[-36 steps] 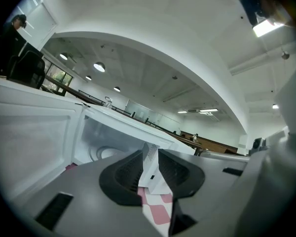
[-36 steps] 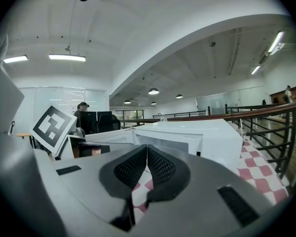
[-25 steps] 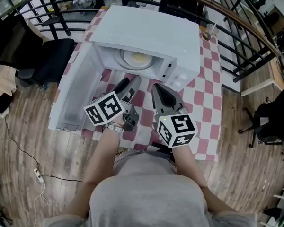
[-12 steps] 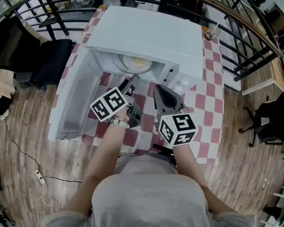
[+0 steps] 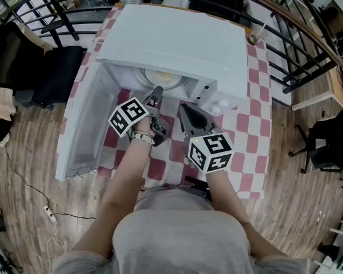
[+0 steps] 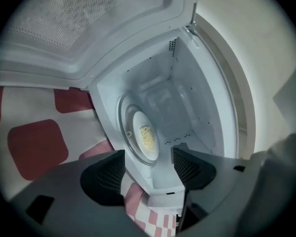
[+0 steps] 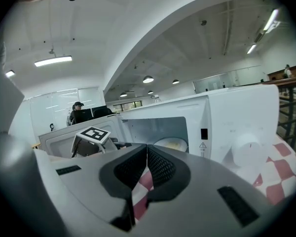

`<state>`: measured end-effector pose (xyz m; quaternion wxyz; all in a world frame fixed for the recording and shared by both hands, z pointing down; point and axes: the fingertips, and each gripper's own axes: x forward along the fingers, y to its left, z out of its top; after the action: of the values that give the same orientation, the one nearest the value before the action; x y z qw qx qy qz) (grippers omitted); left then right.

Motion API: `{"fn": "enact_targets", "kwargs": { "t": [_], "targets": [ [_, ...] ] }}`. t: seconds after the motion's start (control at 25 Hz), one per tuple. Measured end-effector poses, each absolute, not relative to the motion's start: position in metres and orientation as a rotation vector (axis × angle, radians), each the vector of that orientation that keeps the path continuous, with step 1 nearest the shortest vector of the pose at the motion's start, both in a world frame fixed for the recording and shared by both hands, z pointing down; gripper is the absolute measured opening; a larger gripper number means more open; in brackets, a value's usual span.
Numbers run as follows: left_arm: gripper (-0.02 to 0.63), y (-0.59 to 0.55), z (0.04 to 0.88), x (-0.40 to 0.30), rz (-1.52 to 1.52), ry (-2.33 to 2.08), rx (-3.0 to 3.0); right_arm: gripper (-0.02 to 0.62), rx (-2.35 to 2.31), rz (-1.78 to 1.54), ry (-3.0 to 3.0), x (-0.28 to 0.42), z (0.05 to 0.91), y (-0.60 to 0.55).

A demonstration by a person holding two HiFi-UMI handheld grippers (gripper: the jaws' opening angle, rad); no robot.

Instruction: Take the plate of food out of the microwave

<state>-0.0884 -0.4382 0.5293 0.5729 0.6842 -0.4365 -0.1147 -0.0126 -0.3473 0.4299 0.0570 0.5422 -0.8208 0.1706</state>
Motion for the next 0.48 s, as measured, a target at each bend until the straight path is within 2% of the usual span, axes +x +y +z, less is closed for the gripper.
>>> {"fn": "enact_targets", "kwargs": {
  "t": [0.48],
  "targets": [
    [0.299, -0.460, 0.574, -0.090, -0.266, -1.081, 1.369, 0.028, 1.601, 0.576, -2.470, -0.014, 0.451, -0.357]
  ]
}}
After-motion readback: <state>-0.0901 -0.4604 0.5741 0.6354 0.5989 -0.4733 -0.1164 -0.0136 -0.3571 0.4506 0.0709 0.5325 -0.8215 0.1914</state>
